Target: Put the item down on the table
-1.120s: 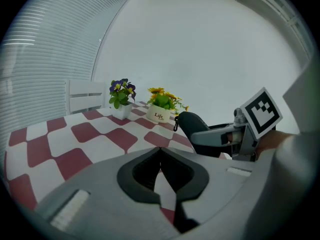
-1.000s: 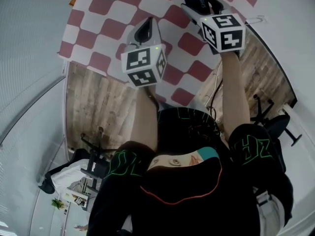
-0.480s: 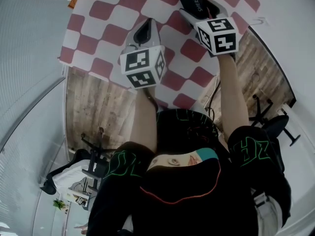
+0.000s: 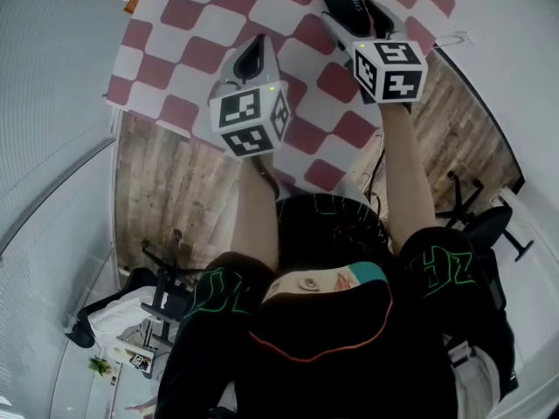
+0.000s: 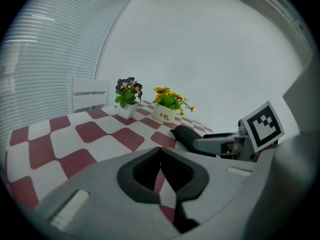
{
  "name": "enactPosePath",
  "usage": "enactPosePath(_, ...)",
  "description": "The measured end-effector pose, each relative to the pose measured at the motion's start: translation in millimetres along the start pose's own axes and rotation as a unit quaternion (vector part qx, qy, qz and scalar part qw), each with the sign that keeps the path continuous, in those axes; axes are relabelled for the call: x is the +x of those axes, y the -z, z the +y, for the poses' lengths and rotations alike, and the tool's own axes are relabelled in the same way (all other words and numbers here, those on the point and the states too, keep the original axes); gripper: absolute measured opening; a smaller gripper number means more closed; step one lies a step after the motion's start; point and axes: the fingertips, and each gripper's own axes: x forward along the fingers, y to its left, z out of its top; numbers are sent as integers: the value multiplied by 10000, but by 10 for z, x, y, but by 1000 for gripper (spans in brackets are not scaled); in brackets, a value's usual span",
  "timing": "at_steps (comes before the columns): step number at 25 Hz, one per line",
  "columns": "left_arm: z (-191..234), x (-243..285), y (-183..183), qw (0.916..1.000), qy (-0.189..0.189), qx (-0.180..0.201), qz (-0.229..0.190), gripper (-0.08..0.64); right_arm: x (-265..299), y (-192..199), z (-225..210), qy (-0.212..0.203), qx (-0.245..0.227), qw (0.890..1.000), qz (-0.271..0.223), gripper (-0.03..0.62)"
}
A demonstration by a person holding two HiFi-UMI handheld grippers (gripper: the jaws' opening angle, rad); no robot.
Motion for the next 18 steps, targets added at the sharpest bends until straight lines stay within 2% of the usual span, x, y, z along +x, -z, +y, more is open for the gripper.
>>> enactPosePath(8,-114,-309,-23,9993,-113,-95,-341,9,-610,-130,-2,34,14,9984,-557,352)
enactPosePath(9,-155,-350,-26,9991,-106,-92,-391,9,-695,-148,-3,59,-2,9979,-649,321)
enactPosePath(12,-328,-507,-15,9985,-61,-42,-536,9,-975,-160,2,171,-97,9959,-883,167)
enactPosePath(15,-559,-709,-65,9970,-67,277,-715,9,-1251,-158,-27,278,-155,9945,-993,115)
enactPosePath(18,-778,-951,-187,9935,-75,589,-970,9,-1591,-241,-26,282,-66,9908,-1323,5)
